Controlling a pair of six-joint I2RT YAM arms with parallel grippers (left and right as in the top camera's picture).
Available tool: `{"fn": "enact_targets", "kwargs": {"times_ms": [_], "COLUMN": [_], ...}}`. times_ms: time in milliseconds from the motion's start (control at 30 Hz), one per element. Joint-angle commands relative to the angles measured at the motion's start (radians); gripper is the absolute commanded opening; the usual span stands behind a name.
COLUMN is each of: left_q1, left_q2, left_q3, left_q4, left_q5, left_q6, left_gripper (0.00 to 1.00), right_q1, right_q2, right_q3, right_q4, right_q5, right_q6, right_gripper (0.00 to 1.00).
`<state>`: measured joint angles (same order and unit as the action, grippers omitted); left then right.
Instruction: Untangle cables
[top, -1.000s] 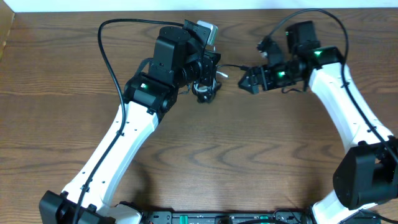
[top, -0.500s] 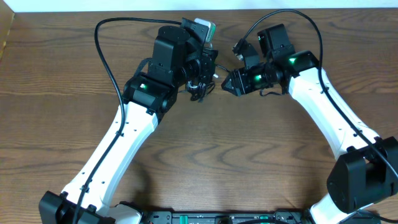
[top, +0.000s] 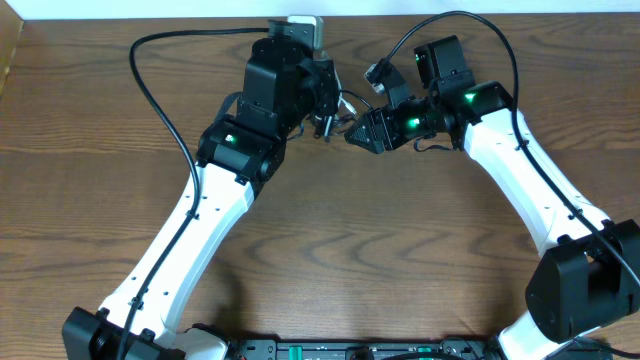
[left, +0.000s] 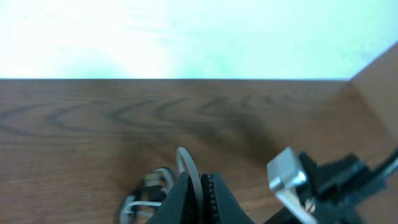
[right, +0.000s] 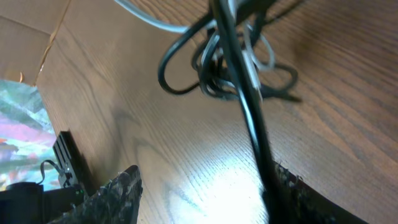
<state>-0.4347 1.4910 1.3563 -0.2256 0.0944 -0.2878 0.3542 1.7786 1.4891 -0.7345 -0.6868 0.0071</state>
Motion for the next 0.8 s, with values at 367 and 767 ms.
{"fn": "enact_targets", "kwargs": {"times_ms": [367,767], "left_q1": [0.002,0.002], "left_q2": [-0.026,-0.070], "left_q3": [0.037,0.037], "left_q4": [0.055,-0.021], "left_q5": [-0.084,-0.080], "left_q6": [-0.387,-0.374], "left_gripper": [0.08,0.08], "right_q1": [0.013,-0.006], "right_q2": [0.002,0.002], "right_q3": [-0.006,-0.006], "right_q4": [0.076,0.151], "right_q5": [0.061,0.222], "right_q6": [0.005,0.068], "right_gripper": [0.64,0.59]}}
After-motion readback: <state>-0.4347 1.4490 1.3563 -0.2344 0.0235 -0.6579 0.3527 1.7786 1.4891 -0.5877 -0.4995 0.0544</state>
